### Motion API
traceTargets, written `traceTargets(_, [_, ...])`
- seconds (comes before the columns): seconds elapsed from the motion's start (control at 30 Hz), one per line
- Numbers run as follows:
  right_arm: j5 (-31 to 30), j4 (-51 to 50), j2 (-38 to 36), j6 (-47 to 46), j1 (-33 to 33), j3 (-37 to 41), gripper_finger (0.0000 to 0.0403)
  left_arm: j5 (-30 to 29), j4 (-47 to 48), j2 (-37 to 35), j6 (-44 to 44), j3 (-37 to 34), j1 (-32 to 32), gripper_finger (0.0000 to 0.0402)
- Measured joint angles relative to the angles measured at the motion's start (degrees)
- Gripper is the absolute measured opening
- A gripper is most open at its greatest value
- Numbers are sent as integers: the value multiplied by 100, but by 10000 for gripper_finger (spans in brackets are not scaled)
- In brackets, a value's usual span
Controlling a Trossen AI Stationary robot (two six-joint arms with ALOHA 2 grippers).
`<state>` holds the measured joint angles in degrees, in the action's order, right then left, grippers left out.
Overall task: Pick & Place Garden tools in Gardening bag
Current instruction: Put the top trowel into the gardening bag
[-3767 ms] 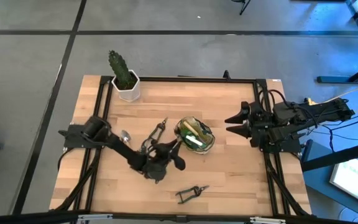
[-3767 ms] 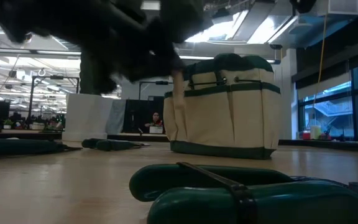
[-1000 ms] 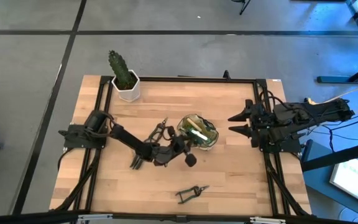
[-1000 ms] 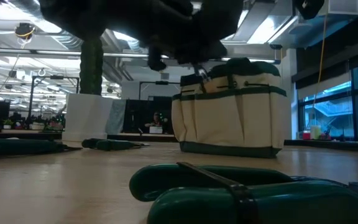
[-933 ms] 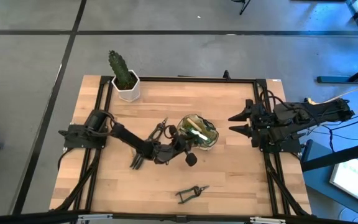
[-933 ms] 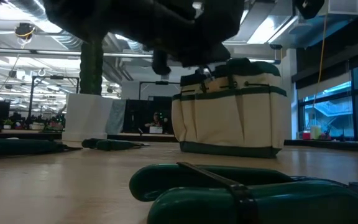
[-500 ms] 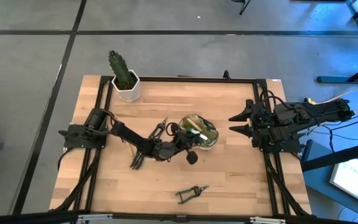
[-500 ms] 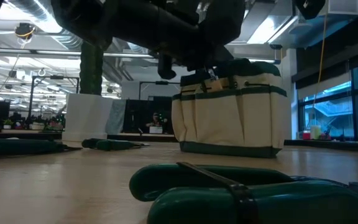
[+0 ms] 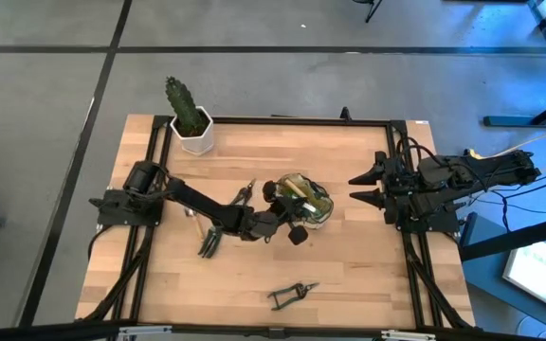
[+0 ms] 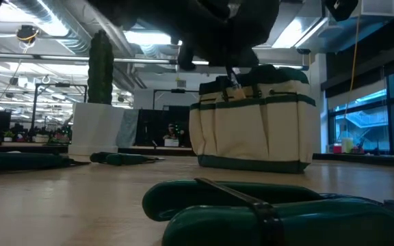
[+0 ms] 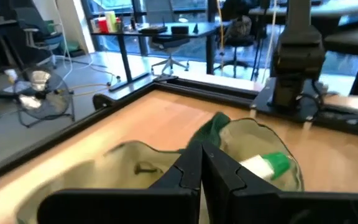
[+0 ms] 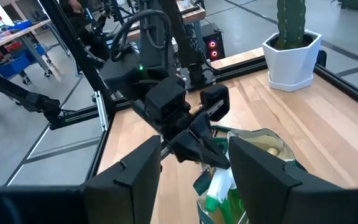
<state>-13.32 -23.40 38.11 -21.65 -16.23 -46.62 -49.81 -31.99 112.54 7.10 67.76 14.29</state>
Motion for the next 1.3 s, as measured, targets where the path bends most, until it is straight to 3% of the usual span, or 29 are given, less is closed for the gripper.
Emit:
traceTargets(0.2, [-2,9,0,54,2,1,193,405,244,-16,-67,241,-198,1])
traceTargets(0.57, [-17,-17,1,111,4,1,193,301,554,67,534,195,-251,0])
traceTargets(0.7, [-17,-26,2,111,4,1,193,-172,60,87,-179,173,-140,1])
traceTargets(0.93, [-15,-33,2,106,3,0,193,-196,-135,39,-486,177,-120,3])
traceTargets(1.1, [-13,-33,2,41,4,1,193,15,-139,34,-343,177,-117,34])
traceTargets(1.3, [-2,-38,4,22,2,1,193,59,71,34,69,177,-144,112])
